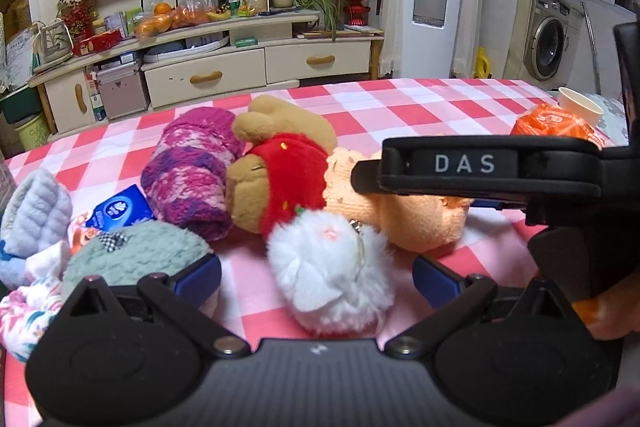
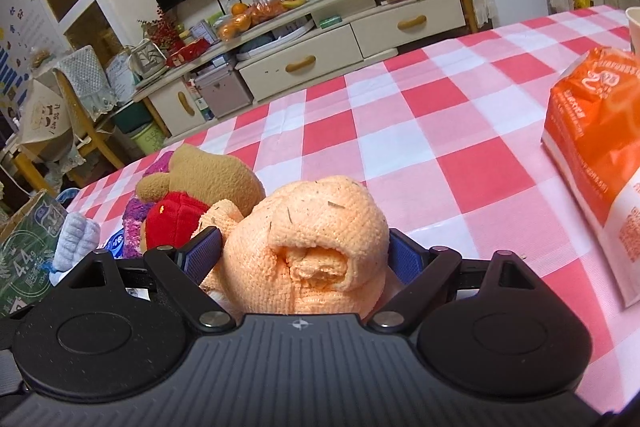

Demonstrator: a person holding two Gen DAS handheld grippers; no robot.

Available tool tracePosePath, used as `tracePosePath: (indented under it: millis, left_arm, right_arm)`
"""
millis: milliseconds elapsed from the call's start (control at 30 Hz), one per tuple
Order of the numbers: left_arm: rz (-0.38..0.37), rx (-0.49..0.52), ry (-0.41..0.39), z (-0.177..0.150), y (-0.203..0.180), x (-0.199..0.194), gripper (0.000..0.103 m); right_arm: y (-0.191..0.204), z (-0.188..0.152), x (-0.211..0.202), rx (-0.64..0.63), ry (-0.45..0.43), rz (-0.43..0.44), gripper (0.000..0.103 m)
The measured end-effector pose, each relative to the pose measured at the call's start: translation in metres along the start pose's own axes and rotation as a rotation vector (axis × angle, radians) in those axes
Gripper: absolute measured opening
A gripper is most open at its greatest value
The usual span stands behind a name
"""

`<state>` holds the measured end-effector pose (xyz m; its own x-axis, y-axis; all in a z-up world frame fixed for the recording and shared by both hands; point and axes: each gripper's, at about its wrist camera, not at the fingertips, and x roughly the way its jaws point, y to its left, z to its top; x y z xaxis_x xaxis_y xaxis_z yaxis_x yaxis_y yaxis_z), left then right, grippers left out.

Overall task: Organize soft objects
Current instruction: 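Grasp the white pompom plush with the left gripper while the right grasps the orange towel roll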

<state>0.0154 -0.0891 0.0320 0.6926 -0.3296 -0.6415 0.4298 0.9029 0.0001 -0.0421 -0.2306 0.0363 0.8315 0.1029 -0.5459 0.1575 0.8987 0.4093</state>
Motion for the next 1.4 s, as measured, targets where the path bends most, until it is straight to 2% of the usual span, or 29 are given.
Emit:
tracePosePath:
  millis: [200,267,333,400,500,967,1400]
  left_arm:
    - [0.003,-0.023,0.029,0.001,0.003,0.010,0.079]
    - [-0.003,-0.032,0.033,0.001,0.004,0.011,0.077]
    - [-0.009,-0.033,0.038,0.001,0.003,0.012,0.070]
    - [-0.018,-0.045,0.058,0.001,0.004,0.014,0.054]
    - [-0.021,-0.067,0.063,0.001,0.007,0.014,0.047]
    - [-0.027,-0.083,0.068,-0.006,0.021,-0.001,0.044]
    - [-0.057,-0.106,0.019,-0.008,0.041,-0.032,0.043]
  right_arm:
    - [0.001,-0.002,-0.001,0.016,0.006,0.011,0.103]
    - [0.002,-0.002,-0.001,0.014,0.004,0.008,0.103]
    - [0.003,-0.002,0.000,0.012,0.005,0.014,0.103]
    - [0.002,-0.002,0.001,0.004,0.005,0.025,0.103]
    - [0.003,-0.002,0.002,-0.003,0.011,0.041,0.103]
    - [0.010,-0.005,0.001,-0.095,-0.011,0.010,0.089]
    - [0.015,-0.009,-0.007,-0.155,-0.043,-0.036,0.087]
